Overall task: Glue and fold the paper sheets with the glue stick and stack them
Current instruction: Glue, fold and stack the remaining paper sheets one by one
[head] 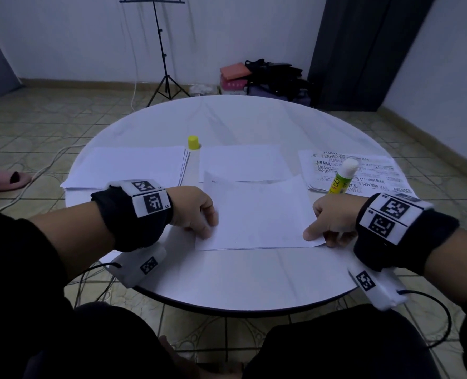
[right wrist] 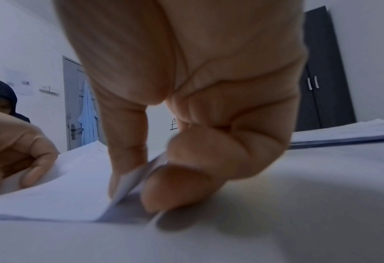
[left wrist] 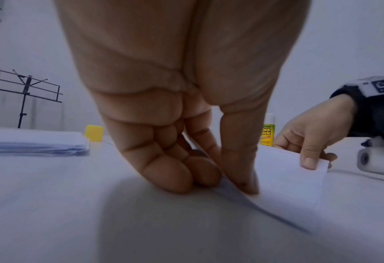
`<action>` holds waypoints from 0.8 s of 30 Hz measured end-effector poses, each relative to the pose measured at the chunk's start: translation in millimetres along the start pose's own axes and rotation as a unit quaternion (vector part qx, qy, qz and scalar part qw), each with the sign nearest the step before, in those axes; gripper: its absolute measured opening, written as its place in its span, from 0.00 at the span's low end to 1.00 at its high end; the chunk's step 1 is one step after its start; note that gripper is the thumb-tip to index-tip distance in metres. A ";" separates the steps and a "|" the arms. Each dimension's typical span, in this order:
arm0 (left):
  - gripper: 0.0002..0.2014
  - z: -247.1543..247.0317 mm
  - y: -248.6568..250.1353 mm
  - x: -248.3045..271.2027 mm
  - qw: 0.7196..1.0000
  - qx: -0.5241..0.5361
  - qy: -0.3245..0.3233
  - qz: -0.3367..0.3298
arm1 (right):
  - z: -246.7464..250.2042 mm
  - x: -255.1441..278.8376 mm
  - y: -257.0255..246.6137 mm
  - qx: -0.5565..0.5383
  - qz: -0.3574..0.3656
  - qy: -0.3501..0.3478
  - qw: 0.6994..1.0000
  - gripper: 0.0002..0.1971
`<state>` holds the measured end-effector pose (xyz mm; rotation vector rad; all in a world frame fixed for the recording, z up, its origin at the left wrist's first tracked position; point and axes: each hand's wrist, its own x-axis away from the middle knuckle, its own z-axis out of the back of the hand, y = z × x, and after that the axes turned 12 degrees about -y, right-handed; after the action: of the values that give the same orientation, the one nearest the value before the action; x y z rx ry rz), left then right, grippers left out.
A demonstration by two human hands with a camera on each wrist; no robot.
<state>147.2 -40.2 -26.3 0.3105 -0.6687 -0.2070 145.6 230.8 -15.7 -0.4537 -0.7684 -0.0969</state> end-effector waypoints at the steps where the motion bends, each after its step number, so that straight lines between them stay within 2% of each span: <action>1: 0.10 0.1 0.2 -0.2 1.000 -0.003 0.000 0.002 | 1.3 1.1 -0.2 0.009 0.000 0.003 1.000 0.17; 5: 0.10 0.6 -0.7 -2.0 1.000 -0.001 -0.003 -0.001 | 4.6 2.5 1.6 0.010 0.014 0.006 1.000 0.20; 24: 0.10 4.4 -1.9 -4.7 1.000 -0.006 -0.020 0.007 | 7.4 -2.8 3.8 0.046 0.024 -0.008 0.999 0.18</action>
<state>140.7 -41.6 -26.4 0.2911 -0.7097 -0.2035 139.8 237.2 -14.4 -0.3847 -0.7744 -0.0136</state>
